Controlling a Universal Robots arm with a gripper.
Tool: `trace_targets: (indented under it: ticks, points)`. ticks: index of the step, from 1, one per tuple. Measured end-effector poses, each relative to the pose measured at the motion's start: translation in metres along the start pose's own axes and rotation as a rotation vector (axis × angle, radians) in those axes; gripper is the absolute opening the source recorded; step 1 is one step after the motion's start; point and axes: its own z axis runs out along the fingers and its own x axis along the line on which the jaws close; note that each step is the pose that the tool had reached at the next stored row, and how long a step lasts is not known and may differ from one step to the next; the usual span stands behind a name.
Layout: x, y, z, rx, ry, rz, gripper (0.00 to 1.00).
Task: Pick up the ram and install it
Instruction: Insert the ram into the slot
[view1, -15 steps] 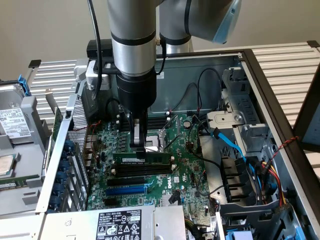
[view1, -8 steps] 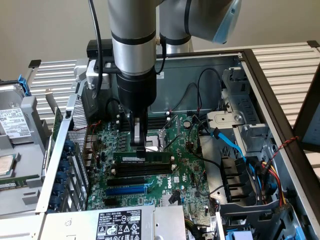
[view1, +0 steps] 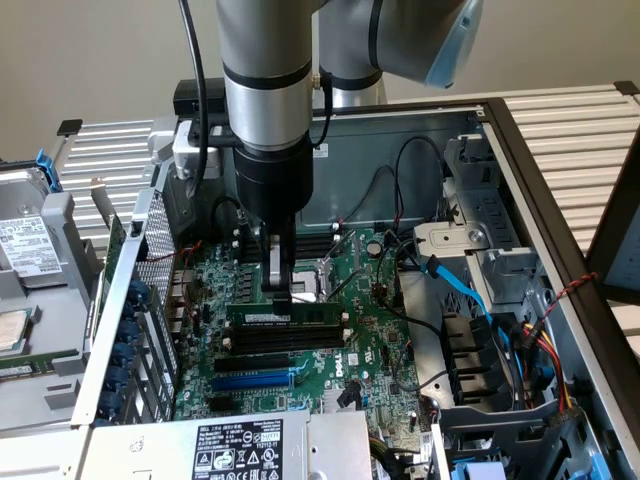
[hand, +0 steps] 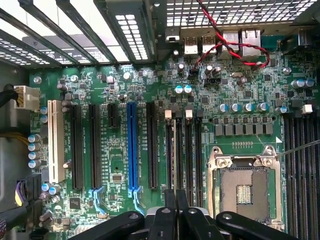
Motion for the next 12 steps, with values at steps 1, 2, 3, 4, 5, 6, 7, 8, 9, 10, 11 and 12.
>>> trace_targets:
  ticks: [1, 2, 3, 4, 5, 6, 7, 8, 9, 10, 11, 12]
  points:
    - [0.0000, 0.0000, 0.0013, 0.0019, -0.0001, -0.001, 0.12]
    - [-0.0001, 0.0000, 0.0034, 0.0057, -0.0005, -0.007, 0.12]
    - [-0.0002, 0.0001, 0.0071, 0.0239, -0.0010, -0.008, 0.12]
    - [-0.0001, 0.0001, 0.0075, 0.0243, -0.0010, -0.008, 0.12]
    - [-0.0001, 0.0001, 0.0075, 0.0243, -0.0010, -0.008, 0.12]
    - [-0.0001, 0.0001, 0.0075, 0.0243, -0.0010, -0.008, 0.12]
    - [-0.0001, 0.0001, 0.0075, 0.0244, -0.0011, -0.008, 0.12]
    - [0.0005, 0.0001, 0.0076, 0.0244, -0.0011, -0.008, 0.12]
    - [0.0015, 0.0000, 0.0077, 0.0245, -0.0012, -0.008, 0.12]
    - [0.0017, 0.0000, 0.0076, 0.0244, -0.0011, -0.008, 0.12]
    - [0.0017, 0.0000, 0.0076, 0.0244, -0.0011, -0.008, 0.12]
    - [0.0017, 0.0000, 0.0076, 0.0244, -0.0011, -0.008, 0.12]
